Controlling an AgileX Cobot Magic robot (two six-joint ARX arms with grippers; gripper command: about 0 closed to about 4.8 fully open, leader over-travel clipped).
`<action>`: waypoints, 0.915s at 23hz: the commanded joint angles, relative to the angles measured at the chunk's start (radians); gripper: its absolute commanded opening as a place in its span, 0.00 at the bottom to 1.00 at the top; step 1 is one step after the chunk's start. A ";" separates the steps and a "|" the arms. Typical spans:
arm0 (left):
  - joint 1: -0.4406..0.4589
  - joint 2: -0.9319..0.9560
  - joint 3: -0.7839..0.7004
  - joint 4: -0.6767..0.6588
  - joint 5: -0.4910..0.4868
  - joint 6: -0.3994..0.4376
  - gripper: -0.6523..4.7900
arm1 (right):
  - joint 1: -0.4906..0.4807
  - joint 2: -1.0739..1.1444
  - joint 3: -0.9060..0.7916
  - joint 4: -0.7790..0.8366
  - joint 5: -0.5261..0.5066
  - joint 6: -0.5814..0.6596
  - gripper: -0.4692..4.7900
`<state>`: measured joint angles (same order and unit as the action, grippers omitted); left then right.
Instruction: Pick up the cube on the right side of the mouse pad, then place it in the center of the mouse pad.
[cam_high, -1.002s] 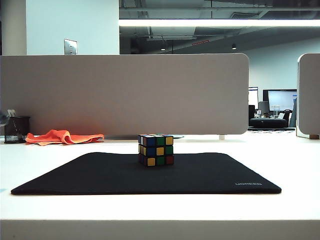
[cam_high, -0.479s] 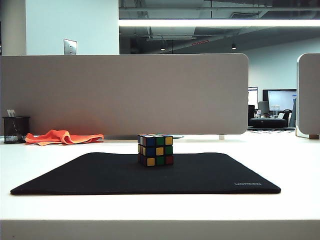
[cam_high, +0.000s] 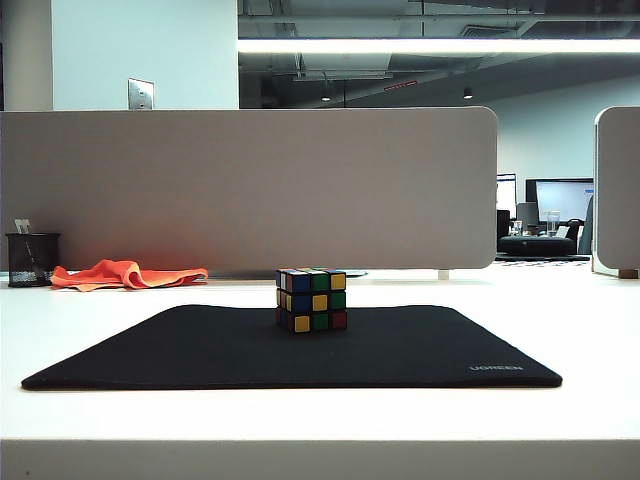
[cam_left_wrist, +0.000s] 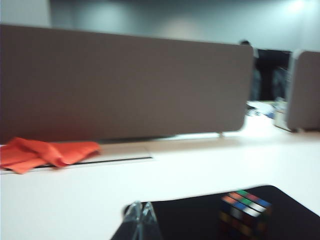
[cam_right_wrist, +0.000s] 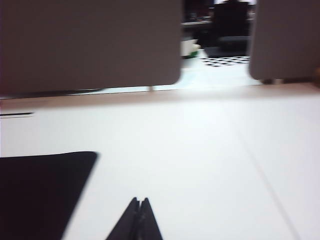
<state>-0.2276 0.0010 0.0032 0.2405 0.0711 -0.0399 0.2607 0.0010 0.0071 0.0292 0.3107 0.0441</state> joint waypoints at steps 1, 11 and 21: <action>0.072 0.002 0.003 -0.001 0.004 0.003 0.11 | -0.092 -0.002 -0.006 0.019 0.002 0.000 0.08; 0.271 0.002 0.003 -0.001 0.000 0.003 0.11 | -0.206 -0.002 -0.006 0.019 0.004 0.000 0.08; 0.271 0.002 0.003 -0.001 0.000 0.003 0.11 | -0.206 -0.002 -0.006 -0.054 0.001 0.000 0.08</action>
<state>0.0441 0.0025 0.0029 0.2272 0.0704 -0.0395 0.0544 0.0010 0.0071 -0.0338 0.3126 0.0441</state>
